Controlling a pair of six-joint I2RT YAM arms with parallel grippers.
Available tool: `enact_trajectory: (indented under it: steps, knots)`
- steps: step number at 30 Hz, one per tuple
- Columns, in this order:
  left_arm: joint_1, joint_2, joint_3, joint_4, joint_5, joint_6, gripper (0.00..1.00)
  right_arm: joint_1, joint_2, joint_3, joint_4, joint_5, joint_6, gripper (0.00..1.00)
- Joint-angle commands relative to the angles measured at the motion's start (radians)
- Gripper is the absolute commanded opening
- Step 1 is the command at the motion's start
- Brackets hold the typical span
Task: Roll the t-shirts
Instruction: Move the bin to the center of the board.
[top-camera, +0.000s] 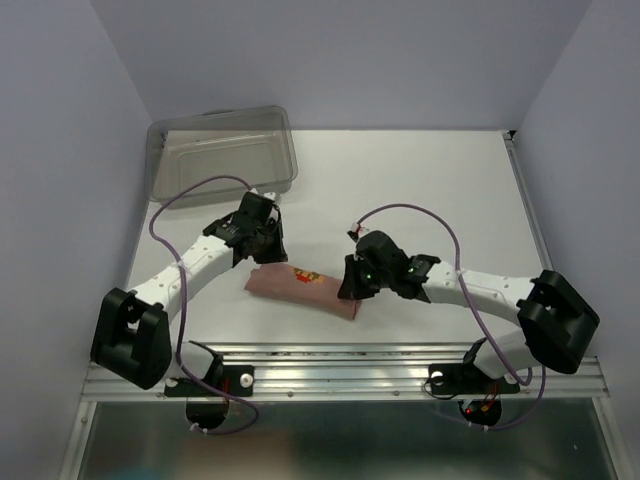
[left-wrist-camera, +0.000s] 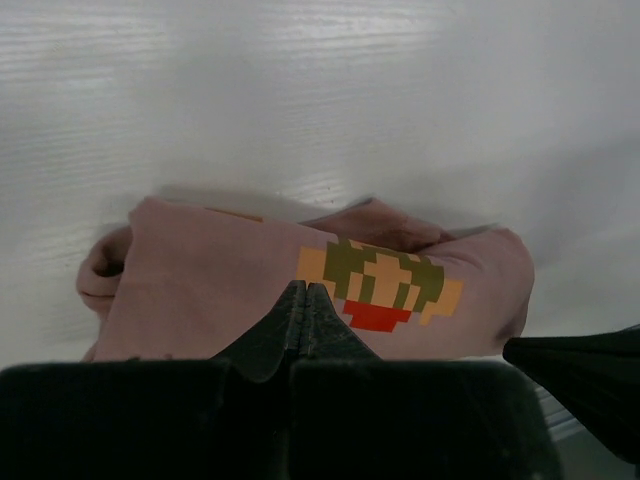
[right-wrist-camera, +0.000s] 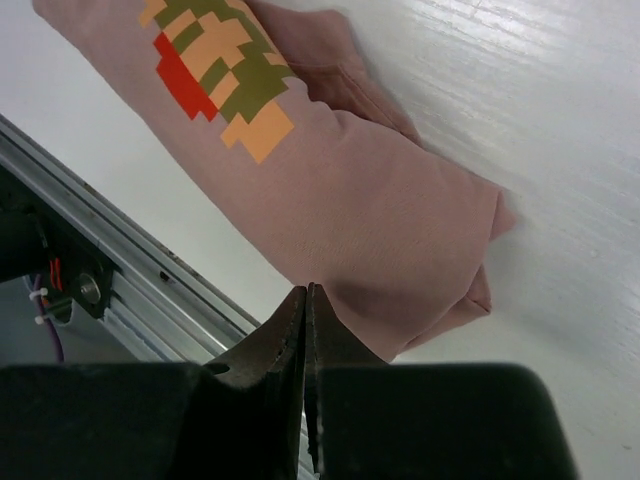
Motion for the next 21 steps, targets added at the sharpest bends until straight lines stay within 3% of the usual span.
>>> enact_trajectory:
  steps: [1,7,13,17,21]
  knots:
    - [-0.034,0.020,-0.056,0.040,0.052,-0.024,0.00,0.009,0.045,-0.063,0.063,0.007,0.041,0.04]
    - [-0.052,0.065,-0.116,0.097,0.052,-0.025,0.00,0.009,0.057,-0.134,0.063,0.085,0.039,0.02]
    - [-0.054,0.079,-0.092,0.080,0.000,-0.014,0.00,0.009,0.042,-0.085,0.011,0.113,-0.016,0.04]
    - [-0.052,0.028,0.022,0.030,-0.062,0.012,0.00,0.009,0.015,-0.013,-0.006,0.114,-0.040,0.05]
    - [-0.049,0.047,0.241,-0.075,-0.121,0.062,0.00,0.009,-0.048,0.086,-0.017,0.189,-0.079,0.08]
